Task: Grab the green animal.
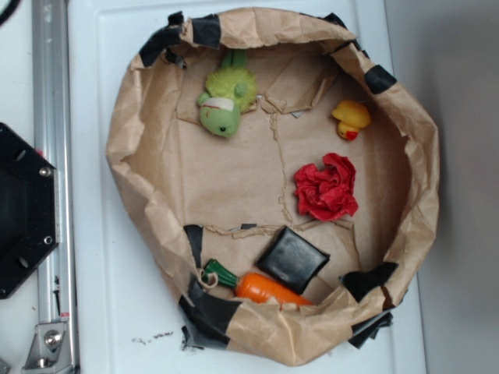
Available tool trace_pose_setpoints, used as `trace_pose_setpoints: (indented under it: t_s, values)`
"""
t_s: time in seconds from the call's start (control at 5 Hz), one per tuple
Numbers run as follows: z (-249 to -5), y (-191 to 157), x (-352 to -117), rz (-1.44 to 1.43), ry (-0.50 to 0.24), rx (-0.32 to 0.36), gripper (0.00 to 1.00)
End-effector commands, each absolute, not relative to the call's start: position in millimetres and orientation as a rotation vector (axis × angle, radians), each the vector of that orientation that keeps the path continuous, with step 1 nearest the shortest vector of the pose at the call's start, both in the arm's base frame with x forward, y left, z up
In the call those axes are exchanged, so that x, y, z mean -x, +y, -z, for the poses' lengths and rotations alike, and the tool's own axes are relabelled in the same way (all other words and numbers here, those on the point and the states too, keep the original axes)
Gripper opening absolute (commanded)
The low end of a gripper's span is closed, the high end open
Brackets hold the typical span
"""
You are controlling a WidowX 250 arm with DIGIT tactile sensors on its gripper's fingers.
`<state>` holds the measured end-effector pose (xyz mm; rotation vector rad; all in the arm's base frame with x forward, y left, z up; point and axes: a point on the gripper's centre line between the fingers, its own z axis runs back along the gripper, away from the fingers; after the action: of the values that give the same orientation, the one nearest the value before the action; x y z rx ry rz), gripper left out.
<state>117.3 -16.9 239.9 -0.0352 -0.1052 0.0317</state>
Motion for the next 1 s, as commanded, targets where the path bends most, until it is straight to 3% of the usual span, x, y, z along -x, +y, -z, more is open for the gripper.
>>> trace_pose_setpoints:
  t_s: [0.0,0.2,0.4,0.6,0.8]
  values:
    - [-239.9,-16.9,-117.3,-0.032,-0.105,0.035,1.0]
    - [-215.4,6.2,-167.0,-0.278,-0.262,-0.032,1.0]
    - [-191.5,21.1,-204.6,-0.52,-0.291,-0.121,1.0]
    - [-161.4,33.8,-227.5,-0.668,-0.266,-0.138,1.0]
    - [-115.8,48.3,-236.3,-0.629,-0.219,-0.207,1.0]
